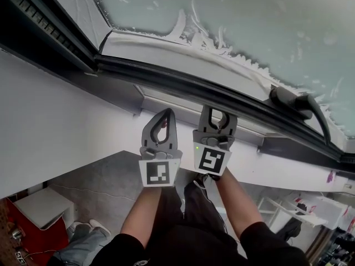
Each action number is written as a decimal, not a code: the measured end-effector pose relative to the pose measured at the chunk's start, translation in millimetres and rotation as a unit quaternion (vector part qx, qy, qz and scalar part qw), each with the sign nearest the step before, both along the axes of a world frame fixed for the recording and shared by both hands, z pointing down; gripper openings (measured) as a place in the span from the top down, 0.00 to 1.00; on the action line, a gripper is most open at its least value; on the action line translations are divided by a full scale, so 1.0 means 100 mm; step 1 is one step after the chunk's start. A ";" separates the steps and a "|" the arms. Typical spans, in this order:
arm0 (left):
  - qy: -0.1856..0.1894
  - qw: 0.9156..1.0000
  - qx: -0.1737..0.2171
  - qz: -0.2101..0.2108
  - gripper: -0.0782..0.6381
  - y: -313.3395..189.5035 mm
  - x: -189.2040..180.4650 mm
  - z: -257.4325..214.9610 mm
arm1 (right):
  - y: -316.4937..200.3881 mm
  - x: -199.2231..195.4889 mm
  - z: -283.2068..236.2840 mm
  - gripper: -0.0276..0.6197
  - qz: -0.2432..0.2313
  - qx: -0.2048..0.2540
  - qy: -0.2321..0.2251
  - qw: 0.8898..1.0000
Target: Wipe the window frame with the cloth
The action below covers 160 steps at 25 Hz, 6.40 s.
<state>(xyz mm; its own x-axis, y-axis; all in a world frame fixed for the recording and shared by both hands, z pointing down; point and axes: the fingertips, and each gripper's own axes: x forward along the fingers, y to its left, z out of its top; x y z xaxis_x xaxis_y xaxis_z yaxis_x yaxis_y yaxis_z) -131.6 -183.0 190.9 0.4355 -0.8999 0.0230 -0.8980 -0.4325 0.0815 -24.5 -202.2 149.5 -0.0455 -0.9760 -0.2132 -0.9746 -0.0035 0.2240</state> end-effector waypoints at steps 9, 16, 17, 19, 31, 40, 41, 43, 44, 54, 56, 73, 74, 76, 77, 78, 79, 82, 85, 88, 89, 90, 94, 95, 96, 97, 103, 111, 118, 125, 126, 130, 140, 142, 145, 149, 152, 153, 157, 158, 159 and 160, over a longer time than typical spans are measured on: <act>0.000 1.000 0.000 -0.014 0.88 -0.02 -0.21 0.03 | -0.10 -0.23 0.02 0.88 -0.015 -0.002 0.008 1.000; -0.003 1.000 0.000 -0.026 0.88 -0.07 -0.40 0.05 | -0.19 -0.41 0.03 0.88 -0.027 0.000 0.011 1.000; -0.003 1.000 -0.001 -0.028 0.88 -0.08 -0.42 0.06 | -0.20 -0.44 0.03 0.88 -0.029 -0.001 0.010 1.000; -0.003 1.000 -0.004 -0.030 0.88 -0.07 -0.46 0.08 | -0.22 -0.49 0.04 0.88 -0.033 -0.003 0.011 0.999; -0.020 0.999 -0.010 -0.036 0.88 -0.12 -0.74 0.13 | -0.33 -0.73 0.05 0.88 -0.039 -0.003 0.008 0.999; -0.026 0.999 -0.001 -0.028 0.88 -0.19 -0.85 0.10 | -0.39 -0.88 0.06 0.88 -0.039 -0.002 0.004 0.999; -0.025 0.999 0.000 -0.028 0.88 -0.20 -0.87 0.09 | -0.40 -0.90 0.06 0.88 -0.040 -0.002 0.004 0.999; -0.024 0.999 0.002 -0.029 0.88 -0.22 -0.90 0.08 | -0.42 -0.94 0.06 0.88 -0.042 -0.003 0.004 0.999; -0.025 0.999 0.002 -0.029 0.88 -0.22 -0.91 0.07 | -0.43 -0.96 0.06 0.88 -0.042 -0.004 0.003 0.999; -0.025 0.999 0.000 -0.030 0.88 -0.28 -1.06 0.09 | -0.51 -1.15 0.08 0.88 -0.050 -0.001 0.005 0.999; -0.028 0.999 0.005 -0.031 0.88 -0.29 -1.08 0.08 | -0.53 -1.20 0.08 0.88 -0.054 -0.002 0.002 0.999; -0.034 0.999 0.003 -0.040 0.88 -0.29 -1.33 0.16 | -0.70 -1.61 0.07 0.88 -0.102 0.006 0.003 0.995; -0.034 0.999 0.003 -0.041 0.88 -0.30 -1.34 0.17 | -0.70 -1.63 0.07 0.88 -0.104 0.006 0.003 0.995; -0.034 0.999 0.001 -0.042 0.88 -0.30 -1.36 0.19 | -0.72 -1.68 0.08 0.88 -0.110 0.006 0.004 0.994; -0.035 0.998 -0.001 -0.043 0.88 -0.30 -1.37 0.20 | -0.73 -1.70 0.08 0.88 -0.113 0.007 0.005 0.994; -0.038 0.998 -0.001 -0.043 0.88 -0.30 -1.39 0.22 | -0.74 -1.72 0.08 0.88 -0.116 0.007 0.006 0.993; -0.044 0.998 0.001 -0.042 0.88 -0.30 -1.40 0.23 | -0.75 -1.74 0.09 0.88 -0.119 0.008 0.007 0.993; -0.061 0.997 0.004 -0.040 0.88 -0.32 -1.44 0.25 | -0.77 -1.79 0.09 0.88 -0.124 0.007 0.008 0.992; -0.068 0.997 0.006 -0.041 0.88 -0.33 -1.48 0.25 | -0.78 -1.84 0.11 0.88 -0.132 0.005 0.009 0.991; -0.034 0.998 -0.001 -0.054 0.88 -0.35 -1.50 0.26 | -0.81 -1.89 0.10 0.88 -0.141 0.007 0.005 0.990; -0.032 0.998 0.000 -0.055 0.88 -0.35 -1.51 0.25 | -0.81 -1.91 0.09 0.88 -0.143 0.009 0.003 0.990; -0.036 0.998 -0.001 -0.053 0.88 -0.35 -1.51 0.26 | -0.82 -1.93 0.09 0.88 -0.146 0.010 0.003 0.989; -0.044 0.998 -0.007 -0.052 0.88 -0.34 -1.54 0.29 | -0.85 -2.01 0.10 0.88 -0.155 0.011 0.008 0.988; -0.038 0.998 -0.004 -0.055 0.88 -0.34 -1.54 0.28 | -0.85 -2.03 0.10 0.88 -0.157 0.012 0.009 0.987; -0.034 0.998 -0.002 -0.055 0.88 -0.34 -1.55 0.27 | -0.86 -2.05 0.10 0.88 -0.160 0.012 0.010 0.987; -0.038 0.998 0.000 -0.053 0.88 -0.35 -1.55 0.27 | -0.87 -2.07 0.10 0.88 -0.162 0.012 0.011 0.987; -0.107 0.994 0.016 -0.023 0.88 -0.33 -1.52 0.26 | -0.92 -2.21 0.14 0.88 -0.180 0.006 0.019 0.983; -0.101 0.994 0.007 -0.031 0.88 -0.35 -1.62 0.29 | -0.96 -2.30 0.10 0.88 -0.193 0.011 0.025 0.981; -0.101 0.994 0.009 -0.029 0.88 -0.36 -1.62 0.27 | -1.00 -2.40 0.09 0.88 -0.206 0.011 0.015 0.978; -0.152 0.988 0.018 -0.002 0.88 -0.37 -1.63 0.35 | -1.04 -2.50 0.10 0.88 -0.215 0.013 0.016 0.976; -0.137 0.990 0.018 -0.009 0.88 -0.38 -1.65 0.36 | -1.05 -2.50 0.09 0.88 -0.215 0.013 0.014 0.976; -0.038 0.998 -0.011 -0.050 0.88 -0.35 -1.71 0.47 | -1.04 -2.52 0.11 0.88 -0.225 0.008 0.014 0.974; -0.031 0.995 -0.020 -0.096 0.88 -0.33 -1.65 0.88 | -1.02 -2.55 0.19 0.88 -0.281 0.017 -0.005 0.960; -0.033 0.994 -0.010 -0.101 0.88 -0.32 -1.62 0.93 | -1.01 -2.53 0.23 0.88 -0.285 0.013 -0.006 0.958; -0.043 0.994 0.000 -0.103 0.88 -0.32 -1.60 0.97 | -1.01 -2.52 0.24 0.88 -0.287 0.019 -0.008 0.958; -0.029 0.993 0.008 -0.113 0.88 -0.33 -1.69 0.97 | -1.02 -2.51 0.24 0.89 -0.282 0.039 -0.026 0.958; -0.021 0.993 0.002 -0.115 0.88 -0.35 -1.75 1.02 | -1.01 -2.53 0.26 0.89 -0.280 0.046 -0.027 0.959; -0.019 0.994 0.000 -0.110 0.88 -0.35 -1.75 1.03 | -1.01 -2.54 0.27 0.89 -0.279 0.045 -0.026 0.959; -0.012 0.997 0.014 -0.077 0.88 -0.34 -1.63 1.07 | -1.01 -2.53 0.42 0.89 -0.273 0.034 -0.015 0.961; -0.015 0.997 0.014 -0.075 0.88 -0.34 -1.61 1.12 | -1.01 -2.53 0.47 0.89 -0.275 0.032 -0.015 0.961; -0.017 0.997 0.013 -0.075 0.88 -0.34 -1.60 1.17 | -1.02 -2.53 0.51 0.89 -0.276 0.030 -0.019 0.960; -0.016 0.997 0.013 -0.078 0.88 -0.35 -1.61 1.21 | -1.03 -2.53 0.56 0.89 -0.278 0.028 -0.024 0.960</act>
